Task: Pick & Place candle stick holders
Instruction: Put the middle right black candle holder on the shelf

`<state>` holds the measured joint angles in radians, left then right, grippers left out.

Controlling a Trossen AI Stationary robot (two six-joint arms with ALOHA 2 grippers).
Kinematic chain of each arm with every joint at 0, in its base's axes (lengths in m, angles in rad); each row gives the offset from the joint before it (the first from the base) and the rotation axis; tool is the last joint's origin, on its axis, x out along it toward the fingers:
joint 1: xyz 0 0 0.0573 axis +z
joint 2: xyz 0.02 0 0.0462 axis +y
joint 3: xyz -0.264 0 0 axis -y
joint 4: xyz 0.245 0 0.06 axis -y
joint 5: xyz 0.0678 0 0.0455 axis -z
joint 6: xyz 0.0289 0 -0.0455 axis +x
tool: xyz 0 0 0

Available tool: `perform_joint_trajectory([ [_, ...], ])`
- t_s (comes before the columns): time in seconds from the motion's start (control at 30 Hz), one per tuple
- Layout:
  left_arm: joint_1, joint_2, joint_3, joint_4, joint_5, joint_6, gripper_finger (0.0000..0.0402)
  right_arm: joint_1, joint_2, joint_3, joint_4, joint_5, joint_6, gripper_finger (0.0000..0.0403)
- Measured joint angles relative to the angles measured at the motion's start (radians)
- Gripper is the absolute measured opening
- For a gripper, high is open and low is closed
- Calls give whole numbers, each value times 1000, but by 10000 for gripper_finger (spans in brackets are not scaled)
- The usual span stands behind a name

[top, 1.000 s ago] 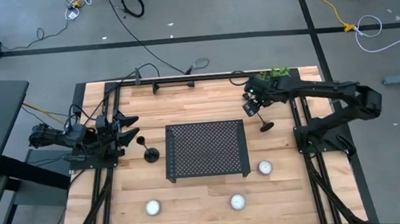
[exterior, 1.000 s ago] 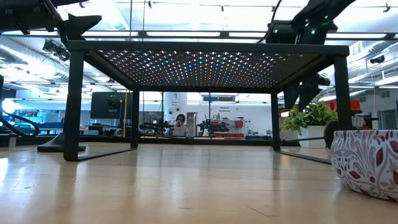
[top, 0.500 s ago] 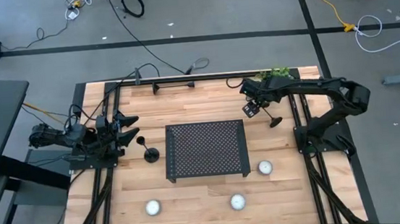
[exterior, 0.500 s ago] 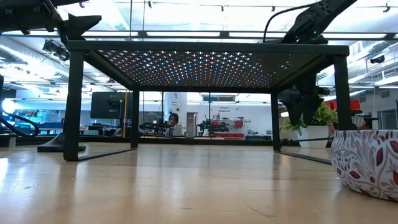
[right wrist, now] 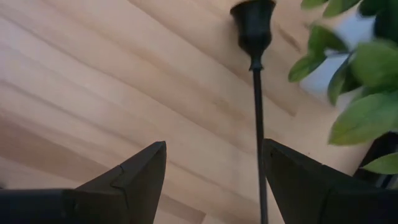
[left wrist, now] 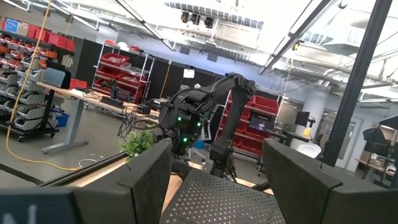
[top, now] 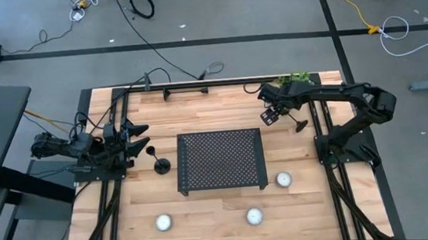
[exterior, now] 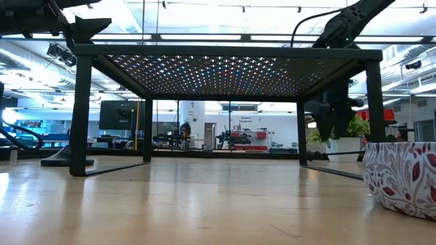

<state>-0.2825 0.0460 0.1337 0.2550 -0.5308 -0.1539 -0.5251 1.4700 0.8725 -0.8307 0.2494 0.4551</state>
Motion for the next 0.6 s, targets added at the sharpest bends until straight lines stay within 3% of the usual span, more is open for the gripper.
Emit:
perform_joint_trajectory([
  [0.6,0,0,0,0,0,0,252,-19,0,-162,168,-6,20,263],
])
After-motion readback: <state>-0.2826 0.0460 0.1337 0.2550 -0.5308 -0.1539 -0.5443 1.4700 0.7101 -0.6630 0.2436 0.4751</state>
